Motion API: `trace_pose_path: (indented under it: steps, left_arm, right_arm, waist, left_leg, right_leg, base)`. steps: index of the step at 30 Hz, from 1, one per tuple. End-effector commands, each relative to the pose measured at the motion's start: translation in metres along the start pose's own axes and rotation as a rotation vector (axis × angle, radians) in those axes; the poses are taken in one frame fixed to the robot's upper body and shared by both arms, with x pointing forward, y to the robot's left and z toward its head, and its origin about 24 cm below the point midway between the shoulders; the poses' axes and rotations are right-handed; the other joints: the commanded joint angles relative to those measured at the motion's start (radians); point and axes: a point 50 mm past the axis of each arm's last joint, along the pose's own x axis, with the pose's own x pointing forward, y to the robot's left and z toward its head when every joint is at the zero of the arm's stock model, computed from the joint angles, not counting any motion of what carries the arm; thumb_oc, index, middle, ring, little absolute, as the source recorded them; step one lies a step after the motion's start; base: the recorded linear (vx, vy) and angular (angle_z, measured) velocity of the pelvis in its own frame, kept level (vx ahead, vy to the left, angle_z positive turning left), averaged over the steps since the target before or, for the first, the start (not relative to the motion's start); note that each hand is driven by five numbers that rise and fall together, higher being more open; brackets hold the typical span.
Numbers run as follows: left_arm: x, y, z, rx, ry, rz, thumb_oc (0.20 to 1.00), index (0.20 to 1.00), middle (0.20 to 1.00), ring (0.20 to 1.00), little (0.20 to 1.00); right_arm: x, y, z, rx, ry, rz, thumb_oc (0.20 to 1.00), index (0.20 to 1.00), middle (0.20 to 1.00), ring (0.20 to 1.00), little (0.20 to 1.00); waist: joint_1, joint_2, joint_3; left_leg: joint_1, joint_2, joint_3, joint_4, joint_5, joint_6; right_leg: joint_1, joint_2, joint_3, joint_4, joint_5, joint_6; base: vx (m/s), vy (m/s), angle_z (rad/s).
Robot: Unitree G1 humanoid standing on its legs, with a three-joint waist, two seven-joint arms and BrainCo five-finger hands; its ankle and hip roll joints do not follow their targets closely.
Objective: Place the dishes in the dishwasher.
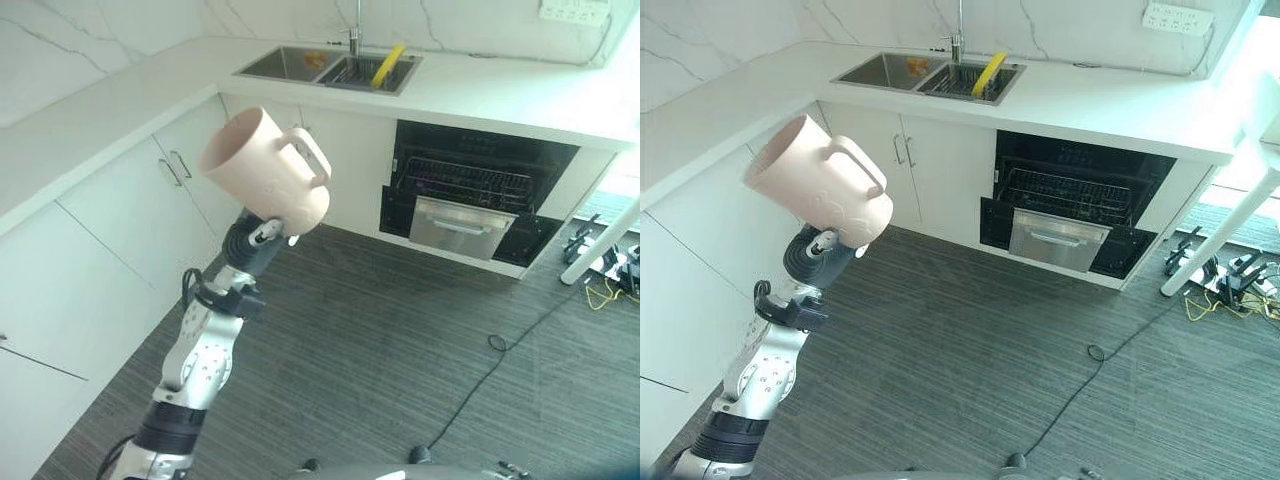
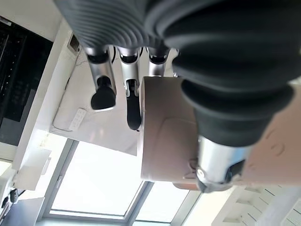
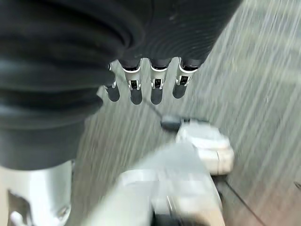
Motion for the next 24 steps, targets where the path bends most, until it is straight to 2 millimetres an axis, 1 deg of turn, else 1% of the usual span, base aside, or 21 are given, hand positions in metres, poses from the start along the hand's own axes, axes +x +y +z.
trace_pose_path:
  steps: [1, 3, 4, 5, 7, 8, 9, 10, 11, 13, 14, 15, 16, 17, 18, 19, 20, 21, 22, 23, 24]
  left_arm:
    - [0.014, -0.007, 0.016, -0.019, -0.096, -0.066, 0.2, 0.2, 0.2, 0.2, 0.2]
    - [0.016, -0.009, 0.015, -0.019, -0.091, -0.07, 0.2, 0.2, 0.2, 0.2, 0.2]
    - [0.017, -0.009, 0.015, 0.009, -0.084, -0.071, 0.2, 0.2, 0.2, 0.2, 0.2]
    - [0.017, -0.007, 0.015, 0.02, -0.082, -0.07, 0.2, 0.2, 0.2, 0.2, 0.2]
    - [0.022, -0.006, 0.017, 0.039, -0.086, -0.07, 0.2, 0.2, 0.2, 0.2, 0.2]
    - [0.022, -0.006, 0.022, 0.047, -0.092, -0.072, 0.2, 0.2, 0.2, 0.2, 0.2]
    - [0.022, -0.007, 0.024, 0.048, -0.096, -0.076, 0.2, 0.2, 0.2, 0.2, 0.2]
    - [0.015, -0.005, 0.033, 0.051, -0.105, -0.076, 0.2, 0.2, 0.2, 0.2, 0.2]
    - [0.008, -0.004, 0.034, 0.035, -0.115, -0.079, 0.2, 0.2, 0.2, 0.2, 0.2]
    - [0.002, -0.004, 0.034, 0.018, -0.131, -0.065, 0.2, 0.2, 0.2, 0.2, 0.2]
    - [-0.001, -0.002, 0.036, 0.002, -0.143, -0.05, 0.2, 0.2, 0.2, 0.2, 0.2]
    - [-0.003, 0.0, 0.037, -0.015, -0.15, -0.04, 0.2, 0.2, 0.2, 0.2, 0.2]
    - [-0.007, 0.003, 0.036, -0.027, -0.157, -0.018, 0.2, 0.2, 0.2, 0.2, 0.2]
    - [-0.008, 0.004, 0.034, -0.034, -0.154, -0.006, 0.2, 0.2, 0.2, 0.2, 0.2]
    - [-0.007, 0.004, 0.032, -0.037, -0.152, -0.007, 0.2, 0.2, 0.2, 0.2, 0.2]
    - [-0.007, 0.004, 0.032, -0.04, -0.165, 0.002, 0.2, 0.2, 0.2, 0.2, 0.2]
    - [-0.008, 0.004, 0.031, -0.039, -0.174, 0.013, 0.2, 0.2, 0.2, 0.2, 0.2]
    - [-0.01, 0.004, 0.031, -0.037, -0.18, 0.023, 0.2, 0.2, 0.2, 0.2, 0.2]
    - [-0.01, 0.004, 0.031, -0.038, -0.178, 0.022, 0.2, 0.2, 0.2, 0.2, 0.2]
    - [-0.008, 0.002, 0.029, -0.045, -0.173, 0.012, 0.2, 0.2, 0.2, 0.2, 0.2]
    - [-0.004, 0.0, 0.026, -0.049, -0.171, 0.001, 0.2, 0.2, 0.2, 0.2, 0.2]
  right_arm:
    - [-0.005, -0.019, 0.001, -0.028, 0.029, -0.047, 1.0, 1.0, 1.0, 1.0, 1.0]
    - [-0.006, -0.017, -0.005, -0.015, 0.041, -0.045, 1.0, 1.0, 1.0, 1.0, 1.0]
    - [-0.005, -0.013, -0.007, -0.018, 0.045, -0.017, 1.0, 1.0, 1.0, 1.0, 1.0]
    - [-0.004, -0.011, -0.007, -0.017, 0.047, -0.009, 1.0, 1.0, 1.0, 1.0, 1.0]
    - [-0.001, -0.003, -0.009, -0.011, 0.056, 0.017, 1.0, 1.0, 1.0, 1.0, 1.0]
    - [0.0, 0.001, -0.008, -0.017, 0.056, 0.031, 1.0, 1.0, 1.0, 1.0, 1.0]
    - [0.001, 0.003, -0.008, -0.016, 0.057, 0.036, 1.0, 1.0, 1.0, 1.0, 1.0]
    - [0.003, 0.008, -0.006, -0.011, 0.054, 0.055, 1.0, 1.0, 1.0, 1.0, 1.0]
    - [0.001, 0.007, -0.01, 0.005, 0.05, 0.055, 1.0, 1.0, 1.0, 1.0, 1.0]
    - [-0.001, 0.004, -0.013, 0.009, 0.051, 0.046, 1.0, 1.0, 1.0, 1.0, 1.0]
    - [-0.002, 0.002, -0.013, 0.005, 0.05, 0.042, 1.0, 1.0, 1.0, 1.0, 1.0]
    - [-0.002, 0.0, -0.013, 0.01, 0.049, 0.035, 1.0, 1.0, 1.0, 1.0, 1.0]
    - [-0.004, -0.006, -0.011, 0.018, 0.044, 0.015, 1.0, 1.0, 1.0, 1.0, 1.0]
    - [-0.007, -0.014, -0.01, 0.015, 0.042, -0.002, 1.0, 1.0, 1.0, 1.0, 1.0]
    - [-0.008, -0.017, -0.011, 0.02, 0.042, -0.01, 1.0, 1.0, 1.0, 1.0, 1.0]
    - [-0.01, -0.026, -0.007, 0.006, 0.046, -0.021, 1.0, 1.0, 1.0, 1.0, 1.0]
    - [-0.011, -0.03, -0.005, -0.011, 0.053, -0.026, 1.0, 1.0, 1.0, 1.0, 1.0]
    - [-0.013, -0.036, -0.004, -0.031, 0.07, -0.04, 1.0, 1.0, 1.0, 1.0, 1.0]
    - [-0.013, -0.037, -0.005, -0.031, 0.073, -0.046, 1.0, 1.0, 1.0, 1.0, 1.0]
    - [-0.014, -0.039, -0.007, -0.019, 0.078, -0.06, 1.0, 1.0, 1.0, 1.0, 1.0]
    - [-0.015, -0.039, -0.009, -0.01, 0.077, -0.067, 1.0, 1.0, 1.0, 1.0, 1.0]
  waist:
    - [-0.027, -0.007, -0.033]
    - [-0.032, -0.01, -0.029]
    - [-0.045, -0.019, -0.01]
    - [-0.046, -0.021, -0.002]
    - [-0.032, -0.03, 0.014]
    - [-0.021, -0.034, 0.017]
    - [-0.016, -0.037, 0.017]
    - [0.0, -0.043, 0.02]
    - [0.0, -0.04, 0.023]
    - [-0.002, -0.035, 0.026]
    - [-0.006, -0.034, 0.028]
    - [-0.012, -0.031, 0.026]
    - [-0.014, -0.03, 0.03]
    - [-0.013, -0.033, 0.033]
    - [-0.01, -0.037, 0.034]
    - [0.008, -0.044, 0.039]
    - [0.014, -0.039, 0.039]
    - [0.024, -0.029, 0.032]
    - [0.025, -0.026, 0.031]
    - [0.028, -0.022, 0.031]
    - [0.031, -0.015, 0.028]
  left_leg:
    - [-0.017, 0.037, -0.046, -0.002, -0.013, -0.028]
    - [-0.014, 0.034, -0.035, -0.002, -0.015, -0.023]
    - [-0.012, 0.027, -0.026, -0.002, -0.017, -0.008]
    - [-0.011, 0.031, -0.019, -0.002, -0.016, -0.009]
    - [-0.001, 0.057, 0.016, -0.002, -0.016, -0.025]
    - [0.009, 0.076, 0.043, -0.002, -0.015, -0.04]
    - [0.014, 0.088, 0.062, -0.002, -0.014, -0.05]
    - [0.06, 0.125, 0.1, -0.002, -0.039, -0.078]
    - [0.067, 0.16, 0.134, -0.002, -0.01, -0.081]
    - [0.076, 0.19, 0.139, -0.002, 0.014, -0.087]
    - [0.096, 0.209, 0.153, 0.003, 0.03, -0.095]
    - [0.118, 0.234, 0.151, 0.03, 0.03, -0.109]
    - [0.079, 0.283, 0.147, 0.14, 0.112, -0.126]
    - [0.029, 0.298, 0.147, 0.257, 0.152, -0.135]
    - [-0.01, 0.294, 0.139, 0.317, 0.161, -0.135]
    - [-0.059, 0.198, 0.038, 0.3, 0.104, -0.104]
    - [-0.065, 0.157, 0.008, 0.264, 0.094, -0.097]
    - [-0.073, 0.116, -0.022, 0.186, 0.098, -0.091]
    - [-0.074, 0.116, -0.018, 0.144, 0.104, -0.093]
    - [-0.07, 0.111, -0.006, 0.052, 0.114, -0.095]
    - [-0.086, 0.11, -0.013, 0.003, 0.135, -0.104]
  right_leg:
    - [0.009, 0.053, -0.027, 0.023, 0.016, -0.001]
    - [-0.002, 0.052, -0.037, 0.061, 0.008, 0.002]
    - [-0.091, 0.046, -0.045, 0.23, 0.045, 0.031]
    - [-0.106, 0.04, -0.061, 0.242, 0.049, 0.037]
    - [-0.109, -0.01, -0.122, 0.194, 0.074, 0.051]
    - [-0.101, -0.046, -0.164, 0.143, 0.104, 0.059]
    - [-0.1, -0.067, -0.189, 0.113, 0.127, 0.067]
    - [-0.11, -0.112, -0.234, 0.062, 0.203, 0.107]
    - [-0.095, -0.082, -0.243, 0.062, 0.142, 0.085]
    - [-0.088, -0.056, -0.227, 0.074, 0.107, 0.064]
    - [-0.089, -0.043, -0.221, 0.086, 0.095, 0.051]
    - [-0.08, -0.028, -0.206, 0.092, 0.073, 0.046]
    - [-0.065, 0.013, -0.192, 0.089, 0.055, -0.004]
    - [-0.03, 0.046, -0.176, 0.067, 0.042, -0.032]
    - [-0.011, 0.055, -0.176, 0.051, 0.038, -0.043]
    - [0.001, 0.058, -0.123, 0.029, 0.038, -0.038]
    - [0.005, 0.065, -0.093, 0.018, 0.04, -0.034]
    - [0.006, 0.078, -0.052, 0.004, 0.038, -0.03]
    - [0.009, 0.08, -0.048, 0.003, 0.035, -0.028]
    - [0.017, 0.079, -0.038, 0.003, 0.026, -0.025]
    - [0.024, 0.081, -0.041, 0.003, 0.018, -0.023]
  base:
    - [0.09, 0.158, -0.25]
    - [0.04, 0.081, -0.13]
    - [-0.02, -0.021, -0.26]
    - [-0.04, -0.106, -0.51]
    - [0.02, -0.33, -0.62]
    - [0.06, -0.444, -0.68]
    - [0.21, -0.769, -1.11]
    - [0.26, -0.976, -1.36]
    - [0.3, -0.989, -1.27]
    - [0.21, -0.553, -0.58]
    - [0.29, -0.454, -0.32]
    - [0.31, -0.561, -0.39]
    - [0.39, -0.652, -0.64]
    - [0.32, -0.596, -0.64]
    - [0.34, -0.36, -0.72]
    - [0.26, -0.108, -0.73]
    - [0.36, 0.019, -0.7]
    - [0.27, 0.076, -0.92]
    - [0.32, 0.119, -1.09]
    - [0.26, 0.149, -1.1]
    - [0.26, 0.168, -0.54]
